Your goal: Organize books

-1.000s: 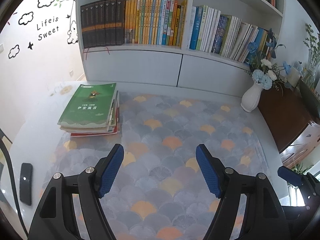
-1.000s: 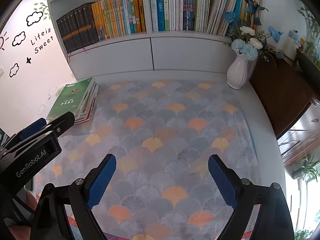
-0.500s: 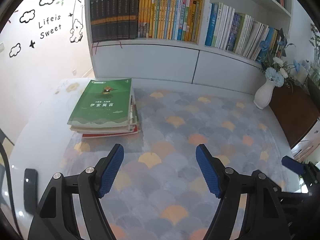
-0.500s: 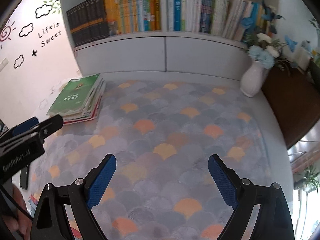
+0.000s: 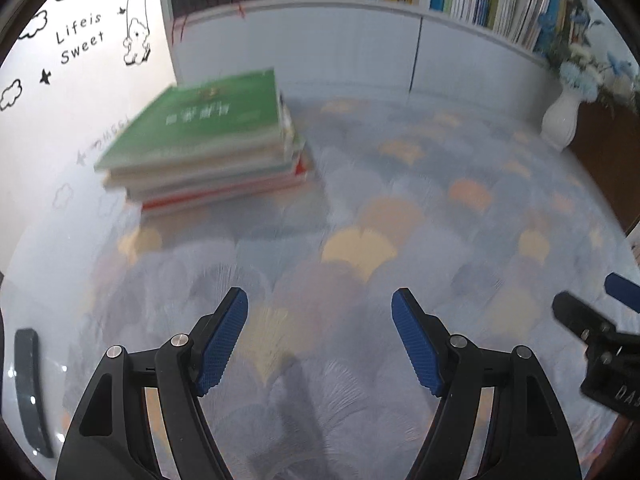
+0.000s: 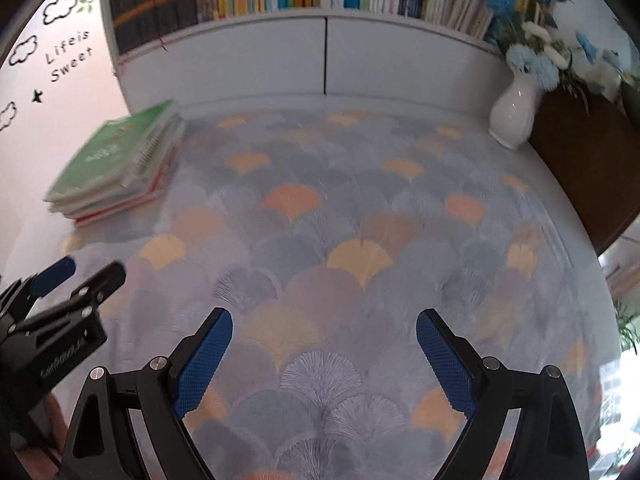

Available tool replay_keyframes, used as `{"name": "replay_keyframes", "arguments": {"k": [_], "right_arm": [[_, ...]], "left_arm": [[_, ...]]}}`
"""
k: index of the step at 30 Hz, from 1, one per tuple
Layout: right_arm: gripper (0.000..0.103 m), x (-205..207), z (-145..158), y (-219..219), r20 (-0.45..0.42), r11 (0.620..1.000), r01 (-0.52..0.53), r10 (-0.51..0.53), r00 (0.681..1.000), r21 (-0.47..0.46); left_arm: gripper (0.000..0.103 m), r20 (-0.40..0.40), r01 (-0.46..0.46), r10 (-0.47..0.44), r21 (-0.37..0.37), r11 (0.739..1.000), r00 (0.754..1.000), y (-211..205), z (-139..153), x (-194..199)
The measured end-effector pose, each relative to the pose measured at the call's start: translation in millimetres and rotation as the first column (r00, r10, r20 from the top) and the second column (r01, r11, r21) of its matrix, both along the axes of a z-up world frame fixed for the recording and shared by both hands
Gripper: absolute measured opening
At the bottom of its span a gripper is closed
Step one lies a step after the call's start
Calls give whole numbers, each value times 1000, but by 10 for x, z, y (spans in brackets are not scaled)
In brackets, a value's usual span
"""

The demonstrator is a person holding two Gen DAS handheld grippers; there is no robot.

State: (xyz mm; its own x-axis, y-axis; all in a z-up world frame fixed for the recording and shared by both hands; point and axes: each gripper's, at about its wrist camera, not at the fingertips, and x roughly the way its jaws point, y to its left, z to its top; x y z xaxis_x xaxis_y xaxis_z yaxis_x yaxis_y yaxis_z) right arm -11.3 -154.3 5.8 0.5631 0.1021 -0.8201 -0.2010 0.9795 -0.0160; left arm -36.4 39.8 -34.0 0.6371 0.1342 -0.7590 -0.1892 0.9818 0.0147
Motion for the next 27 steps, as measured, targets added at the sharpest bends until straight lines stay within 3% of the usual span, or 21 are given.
{"name": "replay_keyframes", "arguments": {"k": [5,6,7,9,14,17,19,27], "right_arm": [[92,0,-233,64,-20,999,34,-35,999,-3],[92,-8,-275,79,-24,999,36,-36,999,-4],[92,-10,-334,95,-31,999,38,-38,999,-7],[92,-13,-437,118,-39,999,41,-42,998,-24],[93,1,-574,105,-78,998,59,-60,995,-14],[103,2,-618,82,-87,997,73,-74,993,-21],[103,3,-661,49,-93,997,74,-75,993,-9],[103,-131,-694,25,20,998,69,-69,997,14]], "left_arm": [[76,-47,7,-9,-29,1000,999,80,-299,-43],[79,-14,12,-12,-21,1000,1000,74,-318,-79],[89,-6,18,-18,-18,1000,1000,63,-328,-94],[103,-39,44,-44,-17,999,998,41,-368,-48],[103,-50,46,-46,-8,999,998,24,-385,-25],[103,-42,40,-40,0,999,998,4,-393,-46],[103,-27,42,-42,-11,999,999,19,-402,-68],[103,-29,44,-44,-6,999,999,29,-394,-69]]}}
